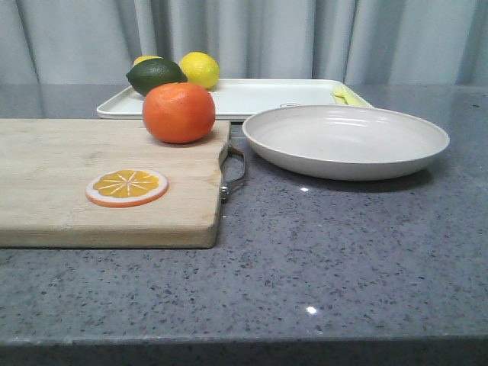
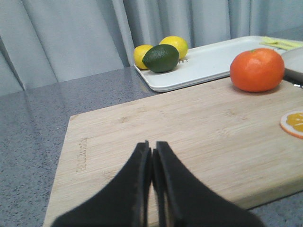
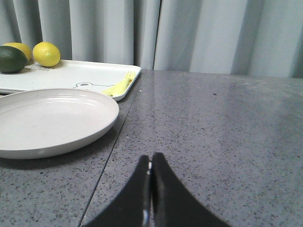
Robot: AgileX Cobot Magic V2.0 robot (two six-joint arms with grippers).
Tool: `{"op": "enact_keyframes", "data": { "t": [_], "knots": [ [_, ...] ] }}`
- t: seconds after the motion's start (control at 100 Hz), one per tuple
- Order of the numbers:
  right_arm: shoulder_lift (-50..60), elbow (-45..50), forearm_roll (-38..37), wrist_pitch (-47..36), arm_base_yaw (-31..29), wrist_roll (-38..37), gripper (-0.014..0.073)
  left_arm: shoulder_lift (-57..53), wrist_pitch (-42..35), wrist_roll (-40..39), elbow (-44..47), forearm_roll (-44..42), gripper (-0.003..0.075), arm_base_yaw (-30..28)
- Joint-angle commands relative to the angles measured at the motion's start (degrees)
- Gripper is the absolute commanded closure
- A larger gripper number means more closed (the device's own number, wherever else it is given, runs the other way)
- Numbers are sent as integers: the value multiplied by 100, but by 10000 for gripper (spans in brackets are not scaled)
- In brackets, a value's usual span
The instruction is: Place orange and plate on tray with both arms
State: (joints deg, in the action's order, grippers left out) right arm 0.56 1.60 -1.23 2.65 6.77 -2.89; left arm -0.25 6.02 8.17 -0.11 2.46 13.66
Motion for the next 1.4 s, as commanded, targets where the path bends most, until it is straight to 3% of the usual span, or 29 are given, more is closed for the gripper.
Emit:
{"op": "enact_keyframes", "data": {
  "t": [0.0,0.34,0.7,0.89,1.26,1.39],
  "knots": [
    [112,-272,-21,-375,-32,25,661,-197,-512,-61,-193,464,739,-12],
    [-400,-1990,433,1764,-32,25,661,416,636,-61,-1563,774,739,-12],
    [-2019,-3836,634,3137,-32,25,661,1985,1857,-61,-3287,1142,739,-12],
    [-2525,-4095,754,3167,-32,25,661,2552,2038,-61,-3830,1259,739,-12],
    [-2592,-4090,955,3177,-32,25,658,2694,2009,-25,-3842,1372,739,-12],
    [-2592,-4090,949,3290,-32,52,549,2694,2060,356,-3842,1382,697,-1]
  ]
}}
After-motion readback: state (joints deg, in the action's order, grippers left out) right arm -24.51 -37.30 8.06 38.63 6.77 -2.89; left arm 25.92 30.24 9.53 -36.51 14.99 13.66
